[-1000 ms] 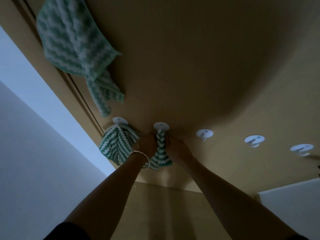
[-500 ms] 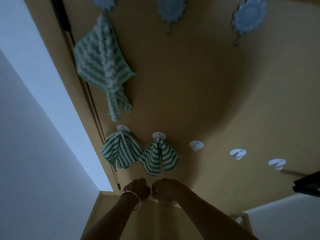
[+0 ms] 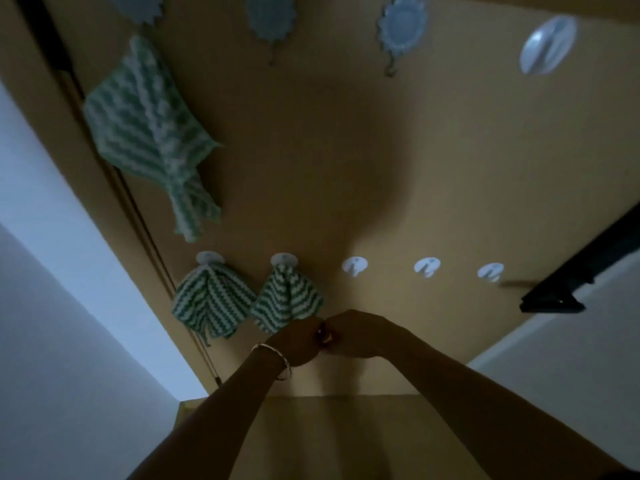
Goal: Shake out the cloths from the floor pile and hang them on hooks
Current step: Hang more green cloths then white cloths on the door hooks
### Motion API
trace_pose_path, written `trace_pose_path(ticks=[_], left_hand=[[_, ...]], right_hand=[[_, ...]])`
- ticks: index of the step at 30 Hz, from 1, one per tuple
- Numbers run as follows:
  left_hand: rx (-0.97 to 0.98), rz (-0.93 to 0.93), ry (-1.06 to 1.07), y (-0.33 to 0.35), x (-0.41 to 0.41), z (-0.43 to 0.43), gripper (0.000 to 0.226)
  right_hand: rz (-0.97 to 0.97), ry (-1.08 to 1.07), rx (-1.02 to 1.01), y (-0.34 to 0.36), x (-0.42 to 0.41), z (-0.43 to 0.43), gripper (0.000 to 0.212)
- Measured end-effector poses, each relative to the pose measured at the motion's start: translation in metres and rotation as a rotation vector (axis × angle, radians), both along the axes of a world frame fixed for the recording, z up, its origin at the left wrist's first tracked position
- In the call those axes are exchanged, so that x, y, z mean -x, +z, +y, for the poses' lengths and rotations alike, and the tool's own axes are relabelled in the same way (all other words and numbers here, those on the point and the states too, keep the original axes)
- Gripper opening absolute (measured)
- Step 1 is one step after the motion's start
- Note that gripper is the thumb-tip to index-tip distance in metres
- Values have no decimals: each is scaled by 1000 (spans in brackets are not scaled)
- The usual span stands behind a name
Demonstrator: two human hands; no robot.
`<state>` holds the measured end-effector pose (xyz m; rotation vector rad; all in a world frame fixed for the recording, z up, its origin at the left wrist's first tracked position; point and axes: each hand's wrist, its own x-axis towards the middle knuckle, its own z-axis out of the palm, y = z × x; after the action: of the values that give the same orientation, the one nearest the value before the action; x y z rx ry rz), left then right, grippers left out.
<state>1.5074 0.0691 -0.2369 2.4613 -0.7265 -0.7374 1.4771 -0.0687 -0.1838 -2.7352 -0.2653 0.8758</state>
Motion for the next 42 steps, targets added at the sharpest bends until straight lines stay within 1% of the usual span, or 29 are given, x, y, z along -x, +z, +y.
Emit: trace_pose_path(ticks=[4, 7, 12, 16, 19, 21, 22, 25, 27, 28, 31, 33, 35, 38, 42], left_hand=[[-3, 33, -114, 6, 14, -39, 33], [4, 64, -173, 13, 29, -68, 40], [-18, 22, -315, 36, 56, -121, 44], [-4, -51, -440, 56, 98, -166, 46], [12, -62, -585, 69, 156, -200, 49], [34, -63, -687, 76, 210, -221, 50], [41, -78, -752, 77, 245, -231, 47], [65, -75, -990, 73, 361, -244, 25], [36, -74, -1168, 68, 443, -243, 18], [13, -87, -1245, 65, 484, -241, 18], [-69, -132, -1479, 56, 603, -230, 28], [-132, -194, -1637, 52, 676, -219, 33], [-132, -243, -1761, 48, 742, -205, 34], [-96, -259, -1917, 44, 823, -177, 30], [-107, -245, -2071, 38, 890, -144, 42]], right_hand=[[28, -139, 21, -10, 27, -33, 43], [20, -278, 12, -21, 54, -60, 37], [-10, -520, 23, -23, 109, -109, 43], [-93, -666, 20, -3, 172, -139, 43], [-158, -780, 19, 10, 240, -155, 40], [-204, -852, 38, 16, 300, -161, 37], [-215, -891, 39, 20, 339, -161, 37], [-204, -1057, 43, 22, 467, -152, 38], [-182, -1195, 67, 12, 553, -137, 39], [-162, -1245, 81, 6, 593, -127, 38], [-96, -1397, 91, -2, 711, -83, 36], [-67, -1549, 85, -2, 783, -51, 33], [-57, -1719, 82, -5, 848, -20, 33], [-75, -1957, 81, -9, 925, 25, 37], [-47, -2165, 59, -19, 988, 74, 41]])
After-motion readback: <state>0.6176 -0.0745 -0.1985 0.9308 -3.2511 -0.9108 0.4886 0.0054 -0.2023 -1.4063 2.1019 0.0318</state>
